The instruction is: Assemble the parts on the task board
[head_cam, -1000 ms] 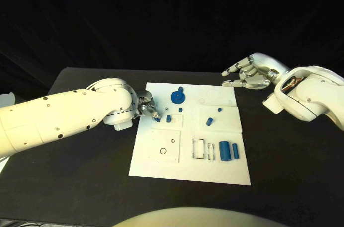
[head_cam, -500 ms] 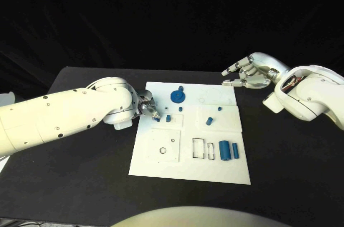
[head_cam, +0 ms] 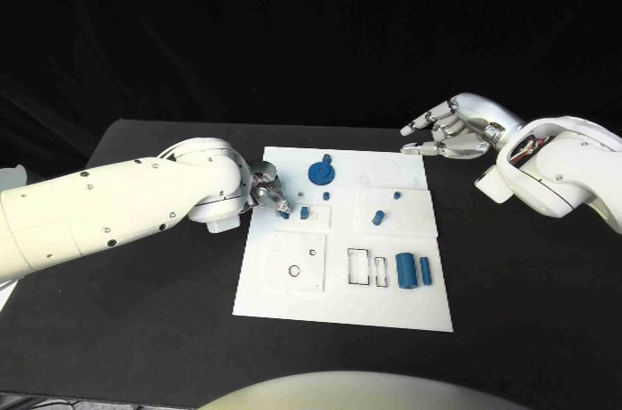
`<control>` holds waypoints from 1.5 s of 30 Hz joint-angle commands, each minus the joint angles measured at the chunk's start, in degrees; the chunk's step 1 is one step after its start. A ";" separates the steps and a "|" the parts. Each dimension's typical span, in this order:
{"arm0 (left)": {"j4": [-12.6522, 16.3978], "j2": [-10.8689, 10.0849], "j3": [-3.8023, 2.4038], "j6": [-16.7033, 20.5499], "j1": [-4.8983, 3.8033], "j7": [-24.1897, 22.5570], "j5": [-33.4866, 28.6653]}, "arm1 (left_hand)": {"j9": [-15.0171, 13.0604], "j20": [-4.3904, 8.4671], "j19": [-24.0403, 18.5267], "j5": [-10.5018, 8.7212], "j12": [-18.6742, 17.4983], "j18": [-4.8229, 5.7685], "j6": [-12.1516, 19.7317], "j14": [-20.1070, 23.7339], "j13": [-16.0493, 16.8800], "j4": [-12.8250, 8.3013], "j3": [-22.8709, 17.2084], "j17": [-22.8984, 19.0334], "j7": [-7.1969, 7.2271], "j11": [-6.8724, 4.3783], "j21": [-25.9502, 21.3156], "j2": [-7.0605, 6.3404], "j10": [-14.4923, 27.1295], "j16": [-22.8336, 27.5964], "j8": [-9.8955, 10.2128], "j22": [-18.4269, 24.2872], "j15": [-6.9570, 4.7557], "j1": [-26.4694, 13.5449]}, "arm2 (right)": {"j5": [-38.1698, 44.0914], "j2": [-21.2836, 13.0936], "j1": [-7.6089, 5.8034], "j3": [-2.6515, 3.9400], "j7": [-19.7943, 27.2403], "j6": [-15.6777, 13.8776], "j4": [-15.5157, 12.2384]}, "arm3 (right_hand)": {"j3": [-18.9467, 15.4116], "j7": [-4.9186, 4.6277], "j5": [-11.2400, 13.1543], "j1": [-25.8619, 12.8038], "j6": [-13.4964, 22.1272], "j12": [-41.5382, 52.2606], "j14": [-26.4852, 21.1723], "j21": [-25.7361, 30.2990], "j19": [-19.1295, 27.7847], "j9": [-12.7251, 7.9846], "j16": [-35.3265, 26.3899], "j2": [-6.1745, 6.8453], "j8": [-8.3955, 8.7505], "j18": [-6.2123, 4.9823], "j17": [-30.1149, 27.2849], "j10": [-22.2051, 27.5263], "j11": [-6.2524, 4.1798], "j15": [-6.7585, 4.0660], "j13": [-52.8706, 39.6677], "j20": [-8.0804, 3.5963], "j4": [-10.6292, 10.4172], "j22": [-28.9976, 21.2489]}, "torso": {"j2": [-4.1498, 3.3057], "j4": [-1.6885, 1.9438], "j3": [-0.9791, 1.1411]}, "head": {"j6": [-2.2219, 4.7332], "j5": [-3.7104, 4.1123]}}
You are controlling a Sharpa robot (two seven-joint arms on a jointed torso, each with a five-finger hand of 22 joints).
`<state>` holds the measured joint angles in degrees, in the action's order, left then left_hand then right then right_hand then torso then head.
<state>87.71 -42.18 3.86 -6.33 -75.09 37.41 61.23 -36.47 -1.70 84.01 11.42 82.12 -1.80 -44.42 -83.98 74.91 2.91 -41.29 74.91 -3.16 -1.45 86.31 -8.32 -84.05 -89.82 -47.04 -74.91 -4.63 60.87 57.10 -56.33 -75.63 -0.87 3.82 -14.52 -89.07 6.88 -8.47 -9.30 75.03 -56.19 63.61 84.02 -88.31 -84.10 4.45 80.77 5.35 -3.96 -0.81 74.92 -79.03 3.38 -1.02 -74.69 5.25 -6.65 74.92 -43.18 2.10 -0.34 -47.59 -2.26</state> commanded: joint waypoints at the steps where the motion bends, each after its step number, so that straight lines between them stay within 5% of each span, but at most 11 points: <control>1: 0.02 0.39 0.29 -2.40 0.37 0.92 -0.73 | 0.34 0.62 3.84 -0.11 0.45 0.53 -1.66 -6.02 6.03 -1.42 -0.87 15.09 1.46 -0.61 0.38 -0.06 -0.79 -0.18 0.14 -9.67 -0.43 -0.90 | 0.12 -0.02 0.03 0.00 0.22 0.71 -0.12 | -0.36 0.05 -0.31 0.08 -0.01 -0.21 3.23 0.38 -2.59 0.10 -0.27 -0.30 -0.03 -0.35 2.77 0.55 -0.01 0.19 0.05 0.29 0.10 10.61 | 0.03 -0.03 0.04 | -0.06 0.09; 45: -1.04 1.27 0.29 -3.79 0.36 5.51 -0.61 | 1.28 1.04 4.70 0.65 1.78 1.02 -5.74 -6.02 7.71 0.85 3.95 15.09 2.57 -1.50 1.65 -0.90 -1.95 -0.18 0.09 -11.79 -1.09 -4.59 | 0.11 -0.21 0.03 0.00 0.14 0.92 -0.42 | -0.42 0.04 -0.32 0.11 0.02 -0.30 3.21 0.42 -2.52 0.09 -0.37 -0.33 -0.01 -0.37 2.65 0.60 -0.01 0.19 0.12 0.29 0.10 10.52 | 0.02 0.07 -0.05 | -0.31 0.09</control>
<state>86.61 -41.06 3.77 -8.12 -75.22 39.75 61.30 -35.13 -0.89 84.03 11.76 83.66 -1.80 -49.78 -83.87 74.94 3.80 -37.74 74.90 -0.50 -2.69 87.58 -9.30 -84.04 -89.82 -46.70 -74.91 -5.33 56.58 57.06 -56.55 -75.63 -0.87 3.81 -14.39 -89.43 6.72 -8.47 -9.30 75.03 -56.19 63.61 84.02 -88.07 -84.10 4.49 80.77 5.35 -3.96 -0.81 74.95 -78.82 3.18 -1.02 -74.62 5.25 -6.48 74.95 -43.15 2.15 -0.40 -47.88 -2.17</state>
